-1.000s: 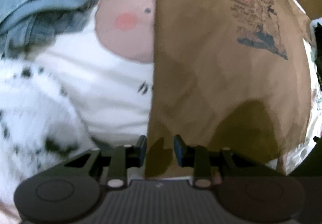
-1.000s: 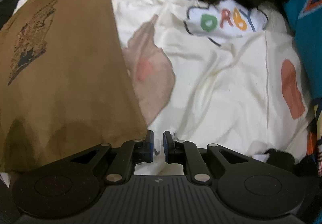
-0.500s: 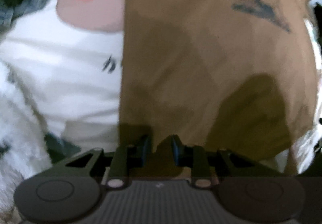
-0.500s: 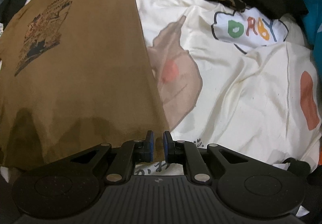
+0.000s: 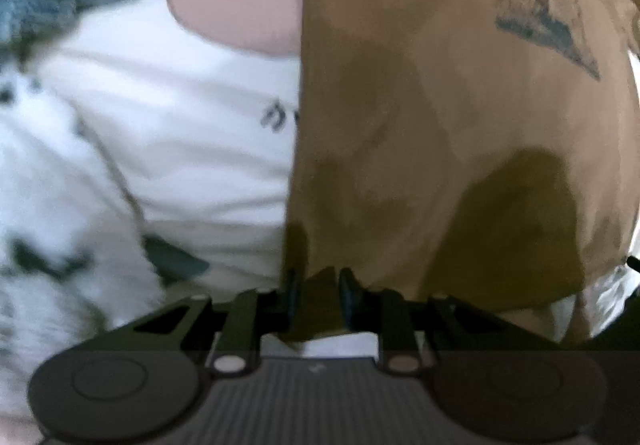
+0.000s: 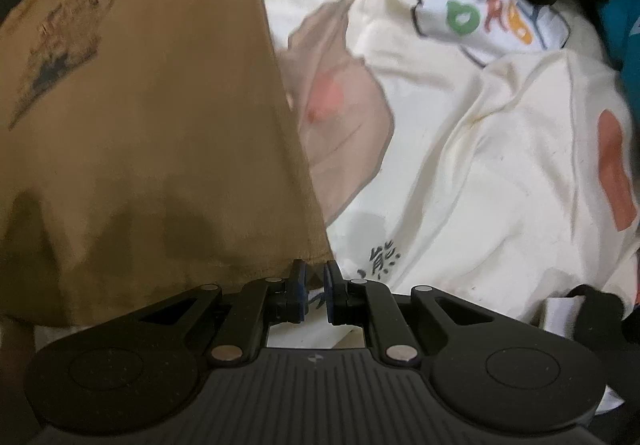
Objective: Fold clothes
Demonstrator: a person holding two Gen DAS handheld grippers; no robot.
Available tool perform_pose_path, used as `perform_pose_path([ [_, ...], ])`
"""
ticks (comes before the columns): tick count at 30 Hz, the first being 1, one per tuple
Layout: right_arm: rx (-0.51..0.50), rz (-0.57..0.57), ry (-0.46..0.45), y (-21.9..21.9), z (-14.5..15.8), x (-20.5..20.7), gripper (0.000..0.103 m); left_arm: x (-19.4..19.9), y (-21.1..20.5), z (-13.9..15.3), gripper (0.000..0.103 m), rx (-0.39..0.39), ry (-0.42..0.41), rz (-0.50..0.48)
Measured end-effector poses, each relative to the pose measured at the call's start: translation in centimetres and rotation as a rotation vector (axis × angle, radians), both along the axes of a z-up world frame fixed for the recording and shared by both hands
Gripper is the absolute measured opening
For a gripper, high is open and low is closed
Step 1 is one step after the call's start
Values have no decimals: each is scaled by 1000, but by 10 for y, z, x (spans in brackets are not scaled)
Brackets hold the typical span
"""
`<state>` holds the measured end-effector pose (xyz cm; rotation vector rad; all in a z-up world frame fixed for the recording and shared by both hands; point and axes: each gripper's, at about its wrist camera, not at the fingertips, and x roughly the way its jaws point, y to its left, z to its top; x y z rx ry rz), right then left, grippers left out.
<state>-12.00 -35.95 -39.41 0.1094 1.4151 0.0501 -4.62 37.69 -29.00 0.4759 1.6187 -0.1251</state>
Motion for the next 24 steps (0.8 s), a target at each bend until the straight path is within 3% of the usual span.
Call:
perform_pose_path([
  [8, 46, 22, -114, -7, 44, 22, 11, 47, -27, 46, 42, -52, -133, -70],
  [10, 54, 16, -145, -8, 52, 29, 14, 59, -36, 54, 47, -74, -159, -93],
  [12, 68, 15, -175, -9, 60, 37, 24, 70, -45, 60, 50, -94, -183, -112],
  [16, 88, 50, -223, -1, 71, 56, 30, 82, -75, 64, 54, -116, -213, -149],
  [18, 92, 87, -245, 7, 75, 64, 39, 91, -84, 68, 56, -122, -220, -174],
  [24, 132, 132, -256, 26, 78, 90, 40, 103, -104, 55, 61, -153, -240, -228],
])
